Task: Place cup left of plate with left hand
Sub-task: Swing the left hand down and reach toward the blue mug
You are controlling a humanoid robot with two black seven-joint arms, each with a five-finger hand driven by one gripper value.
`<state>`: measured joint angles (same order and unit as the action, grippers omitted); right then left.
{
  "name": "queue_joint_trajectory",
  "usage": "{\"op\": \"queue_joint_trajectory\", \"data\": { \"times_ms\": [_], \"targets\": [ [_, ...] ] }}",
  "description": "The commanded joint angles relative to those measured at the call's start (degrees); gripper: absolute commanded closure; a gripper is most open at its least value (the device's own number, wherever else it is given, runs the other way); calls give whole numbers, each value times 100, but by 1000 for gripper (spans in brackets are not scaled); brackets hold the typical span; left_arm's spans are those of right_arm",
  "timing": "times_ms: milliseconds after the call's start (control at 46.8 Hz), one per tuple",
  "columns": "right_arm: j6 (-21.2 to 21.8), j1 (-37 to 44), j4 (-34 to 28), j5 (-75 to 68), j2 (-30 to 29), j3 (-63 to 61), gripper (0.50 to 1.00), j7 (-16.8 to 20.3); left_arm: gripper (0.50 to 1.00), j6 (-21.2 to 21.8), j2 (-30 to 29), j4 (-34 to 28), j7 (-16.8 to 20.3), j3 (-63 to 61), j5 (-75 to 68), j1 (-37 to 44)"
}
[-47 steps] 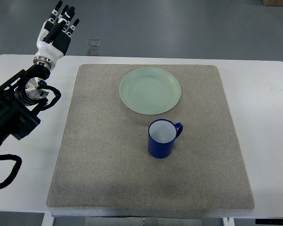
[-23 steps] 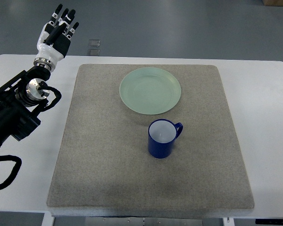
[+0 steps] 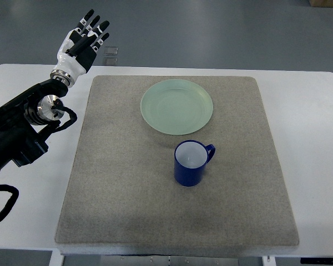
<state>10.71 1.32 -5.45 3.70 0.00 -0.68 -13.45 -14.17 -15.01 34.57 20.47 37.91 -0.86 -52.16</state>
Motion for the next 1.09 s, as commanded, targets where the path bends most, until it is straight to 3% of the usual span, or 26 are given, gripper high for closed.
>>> {"op": "queue_joint_trajectory", "data": {
  "times_ms": [0, 214, 406, 834, 1069],
  "targets": [
    [1, 0, 0, -1, 0, -3, 568, 0, 504, -7, -300, 505, 0, -336, -11, -5],
    [1, 0, 0, -1, 0, -3, 568, 0, 504, -69, -1109, 1789, 0, -1163, -63, -5],
    [1, 0, 0, -1, 0, -3, 568, 0, 506, -192, -1513, 2449, 9, -1673, -397, 4],
    [1, 0, 0, -1, 0, -3, 568, 0, 506, -1597, -2182, 3205, 18, -1884, -2365, 285],
    [1, 0, 0, -1, 0, -3, 568, 0, 506, -1976, -2191, 3284, 18, -1893, -3034, 373]
  ]
}}
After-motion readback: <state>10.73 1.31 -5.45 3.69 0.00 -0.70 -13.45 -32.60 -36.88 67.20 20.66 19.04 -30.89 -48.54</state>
